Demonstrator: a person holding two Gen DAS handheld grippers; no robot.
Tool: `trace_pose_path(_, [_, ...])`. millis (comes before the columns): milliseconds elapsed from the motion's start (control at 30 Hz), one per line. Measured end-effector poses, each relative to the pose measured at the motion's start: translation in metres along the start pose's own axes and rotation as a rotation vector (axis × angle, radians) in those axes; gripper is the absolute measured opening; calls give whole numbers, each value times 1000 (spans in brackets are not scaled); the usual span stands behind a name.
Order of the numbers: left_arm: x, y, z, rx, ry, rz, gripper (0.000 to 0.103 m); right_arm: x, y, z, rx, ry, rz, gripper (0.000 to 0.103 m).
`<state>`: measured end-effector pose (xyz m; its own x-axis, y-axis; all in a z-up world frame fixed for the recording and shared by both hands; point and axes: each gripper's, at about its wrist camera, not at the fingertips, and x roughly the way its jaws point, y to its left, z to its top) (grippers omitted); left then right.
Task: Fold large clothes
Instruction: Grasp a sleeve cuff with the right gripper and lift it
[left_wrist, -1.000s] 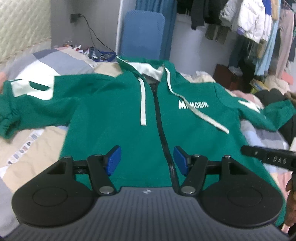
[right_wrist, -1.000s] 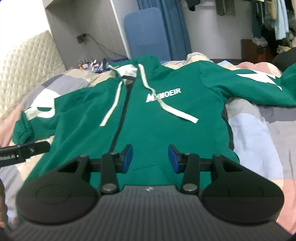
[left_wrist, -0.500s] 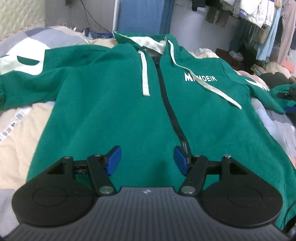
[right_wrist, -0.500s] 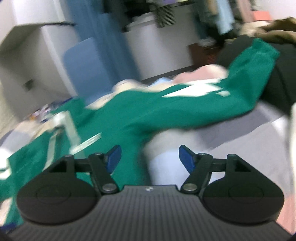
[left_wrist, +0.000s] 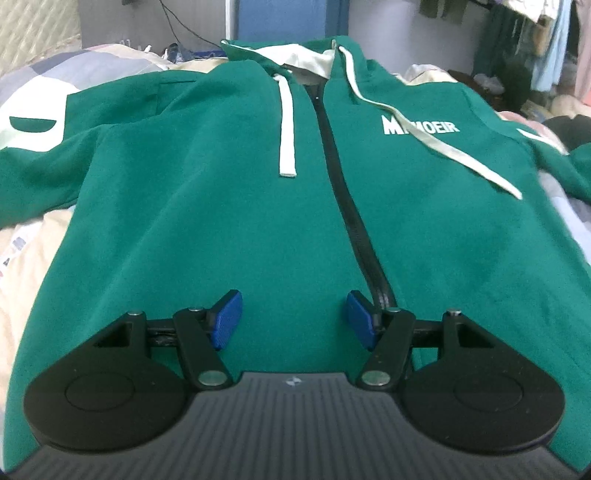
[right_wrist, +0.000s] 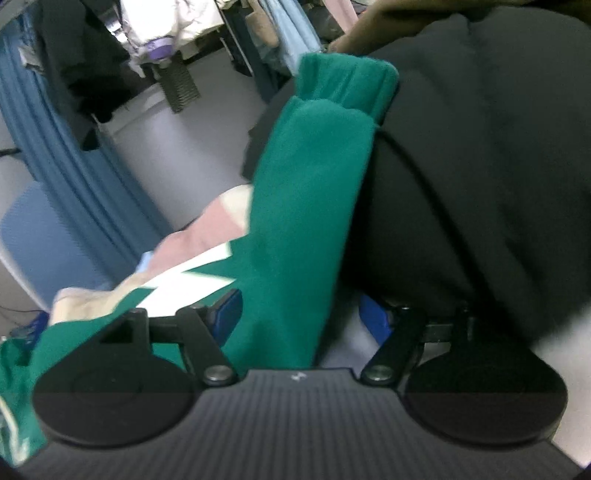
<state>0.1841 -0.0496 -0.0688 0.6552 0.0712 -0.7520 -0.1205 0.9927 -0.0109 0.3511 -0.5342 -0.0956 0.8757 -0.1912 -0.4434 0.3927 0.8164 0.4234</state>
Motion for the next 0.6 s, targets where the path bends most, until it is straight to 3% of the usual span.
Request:
trace_pose_path(200, [11, -2, 13, -45, -3, -5, 68, 27, 2, 15, -1, -53, 255, 72])
trace_pose_path(300, [15, -2, 17, -70, -5, -6, 68, 38, 15, 25, -71, -86, 242, 70])
trace_pose_path(333, [16, -3, 18, -73, -5, -5, 68, 42, 17, 30, -79, -100, 217, 65])
trace_pose_path(400, [17, -3, 20, -79, -4, -3, 68, 46, 16, 42, -73, -125, 169, 29])
trace_pose_path(433, [17, -3, 20, -81, -4, -3, 68, 47, 15, 49, -73, -137, 131, 21])
trace_pose_path(600, [19, -1, 19, -76, -12, 18, 68, 44, 10, 81, -79, -211, 54, 8])
